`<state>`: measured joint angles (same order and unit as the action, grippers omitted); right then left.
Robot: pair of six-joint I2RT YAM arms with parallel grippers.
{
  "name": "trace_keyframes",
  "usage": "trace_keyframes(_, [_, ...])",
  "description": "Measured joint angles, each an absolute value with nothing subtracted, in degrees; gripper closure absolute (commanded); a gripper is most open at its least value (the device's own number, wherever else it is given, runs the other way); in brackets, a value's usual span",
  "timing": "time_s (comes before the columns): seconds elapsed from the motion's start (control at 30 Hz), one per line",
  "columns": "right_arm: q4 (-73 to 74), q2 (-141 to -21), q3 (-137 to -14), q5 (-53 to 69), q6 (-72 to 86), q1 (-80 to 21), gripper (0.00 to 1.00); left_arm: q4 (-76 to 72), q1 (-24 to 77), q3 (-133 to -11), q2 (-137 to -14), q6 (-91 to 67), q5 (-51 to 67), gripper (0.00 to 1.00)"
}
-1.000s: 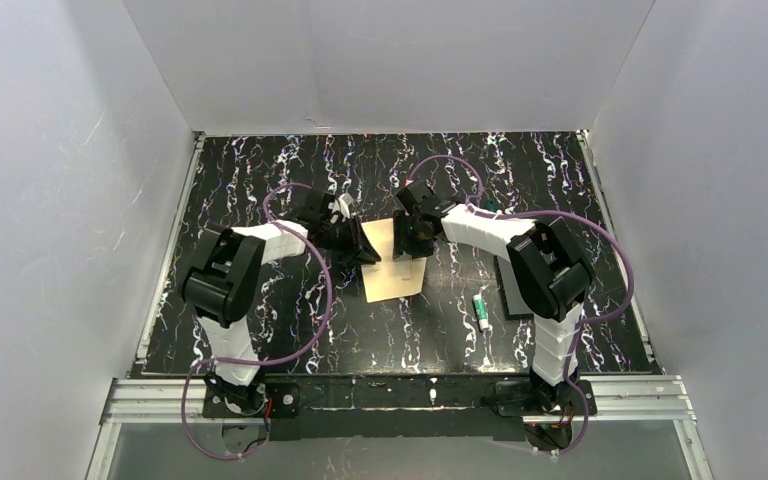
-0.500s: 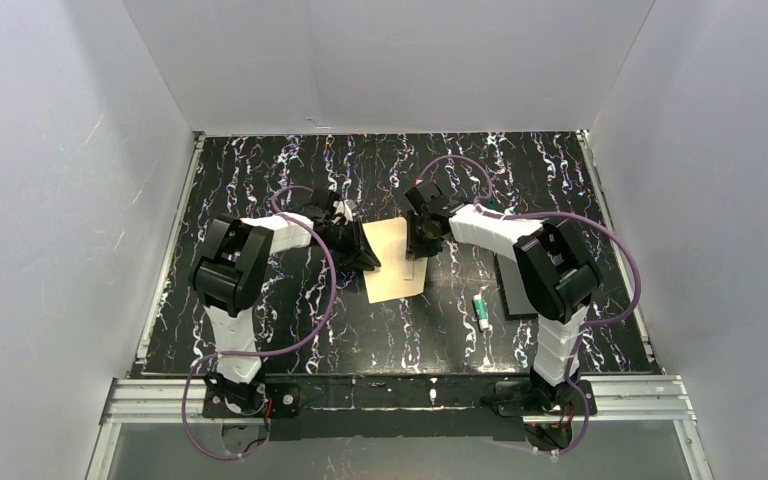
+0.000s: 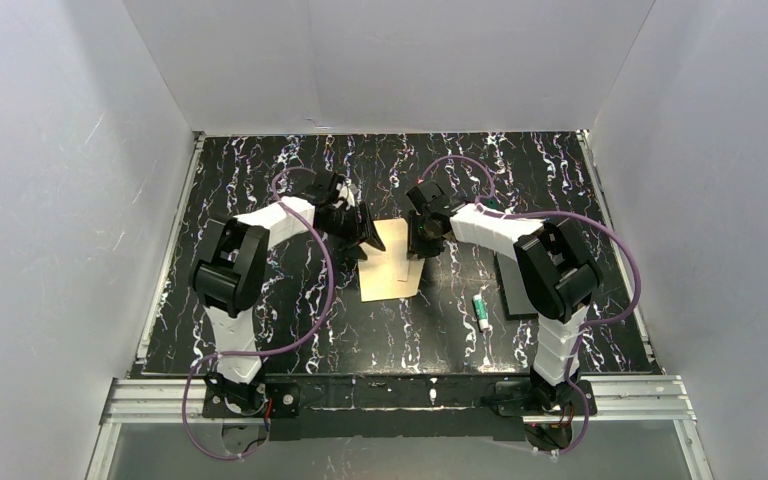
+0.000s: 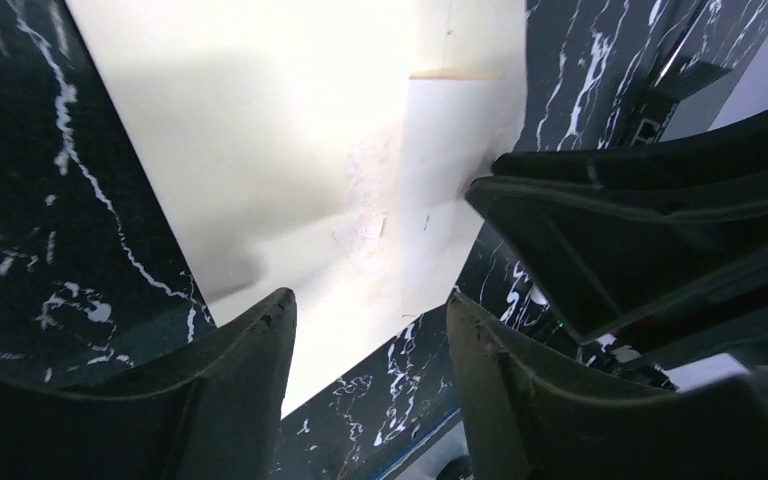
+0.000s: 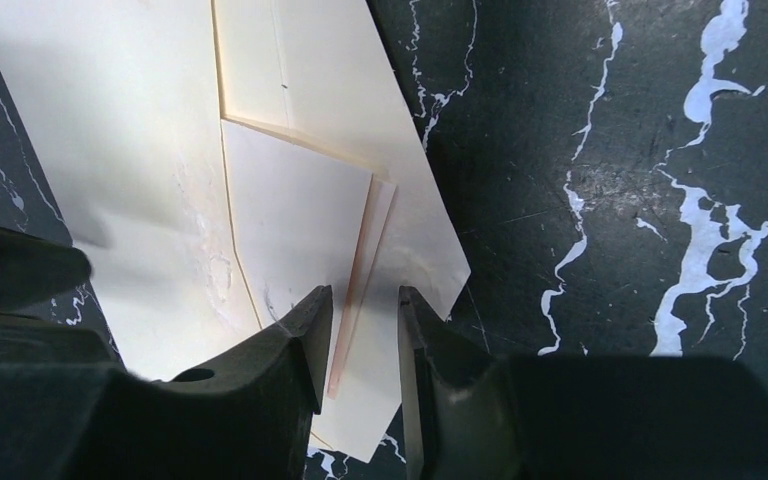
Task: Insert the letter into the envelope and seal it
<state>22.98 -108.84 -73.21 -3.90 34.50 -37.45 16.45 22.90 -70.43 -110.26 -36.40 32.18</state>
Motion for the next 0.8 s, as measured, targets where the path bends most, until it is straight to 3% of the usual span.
trace_keyframes(0.33, [22.96, -109.38, -73.67, -2.81, 34.48, -37.45, 0.66, 25.34, 22.90, -73.17, -105.38, -37.78, 19.64, 0.39])
trace_keyframes(0.43, [22.50, -109.91, -73.84, -2.68, 34.50, -37.34, 0.71, 27.11, 22.90, -72.79, -105.82, -37.89, 16.34, 0.40])
trace_keyframes(0.8, [21.08, -111.31, -74.48, 0.58, 34.50, -36.77, 0.77, 26.15, 22.65, -75.55, -113.03, -37.39, 20.86, 0.56])
